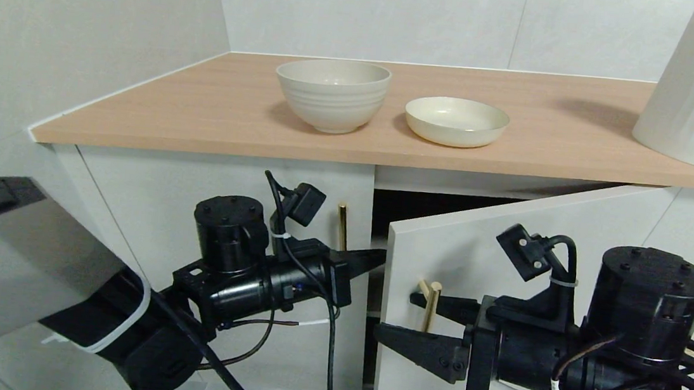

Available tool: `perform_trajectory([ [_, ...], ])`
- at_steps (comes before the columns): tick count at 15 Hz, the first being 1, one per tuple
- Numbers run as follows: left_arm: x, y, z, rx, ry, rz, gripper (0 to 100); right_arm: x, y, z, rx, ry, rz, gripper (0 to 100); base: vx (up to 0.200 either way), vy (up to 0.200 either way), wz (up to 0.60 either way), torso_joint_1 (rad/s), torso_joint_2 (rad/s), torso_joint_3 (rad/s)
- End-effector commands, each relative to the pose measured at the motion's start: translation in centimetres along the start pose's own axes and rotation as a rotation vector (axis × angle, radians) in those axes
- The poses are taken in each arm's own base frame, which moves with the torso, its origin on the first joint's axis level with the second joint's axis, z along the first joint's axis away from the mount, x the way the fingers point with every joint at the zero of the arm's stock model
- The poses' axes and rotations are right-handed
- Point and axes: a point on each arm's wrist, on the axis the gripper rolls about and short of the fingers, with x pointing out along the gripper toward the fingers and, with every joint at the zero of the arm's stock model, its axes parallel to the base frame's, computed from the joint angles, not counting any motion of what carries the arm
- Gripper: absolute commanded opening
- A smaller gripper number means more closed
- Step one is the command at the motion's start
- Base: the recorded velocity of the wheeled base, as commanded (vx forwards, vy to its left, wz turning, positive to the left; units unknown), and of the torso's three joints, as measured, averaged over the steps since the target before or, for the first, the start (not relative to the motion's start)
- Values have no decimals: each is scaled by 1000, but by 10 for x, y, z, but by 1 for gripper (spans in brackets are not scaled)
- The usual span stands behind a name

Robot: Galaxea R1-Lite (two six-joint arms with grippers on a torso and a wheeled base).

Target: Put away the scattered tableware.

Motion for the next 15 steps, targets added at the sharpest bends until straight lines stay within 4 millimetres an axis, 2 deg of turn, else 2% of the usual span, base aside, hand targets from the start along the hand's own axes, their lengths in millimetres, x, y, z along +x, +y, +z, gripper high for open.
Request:
perform_trajectory([
  [1, 10, 4, -13, -3, 8, -3, 0, -1, 0, -1, -7, 1, -4, 100, 0, 0, 0, 0, 0, 0],
  [4, 13, -2, -13, 12, -11, -19, 0, -4, 0, -1, -14, -2, -18, 100, 0, 0, 0, 0, 0, 0],
  [6, 16, -8, -12, 24, -26, -44, 0, -16, 3, 0, -50, -1, -30, 100, 0, 0, 0, 0, 0, 0],
  [8, 18, -9, -10, 29, -34, -51, 0, -33, 2, 2, -89, -7, -69, 100, 0, 0, 0, 0, 0, 0],
  [9, 19, -10, -9, 31, -36, -53, 0, -51, 6, 1, -123, -5, -112, 100, 0, 0, 0, 0, 0, 0],
  [10, 20, -10, -6, 35, -46, -55, 0, -59, 7, 1, -136, -3, -134, 100, 0, 0, 0, 0, 0, 0],
  [11, 22, -11, -2, 40, -55, -58, 0, -73, 13, 2, -165, -5, -244, 100, 0, 0, 0, 0, 0, 0],
  [13, 22, -13, 5, 41, -57, -59, 0, -86, 23, 1, -219, -10, -391, 100, 0, 0, 0, 0, 0, 0],
  [15, 19, -17, 12, 53, -74, -66, 0, -107, 44, -2, -218, 31, -306, 100, 0, 0, 0, 0, 0, 0],
])
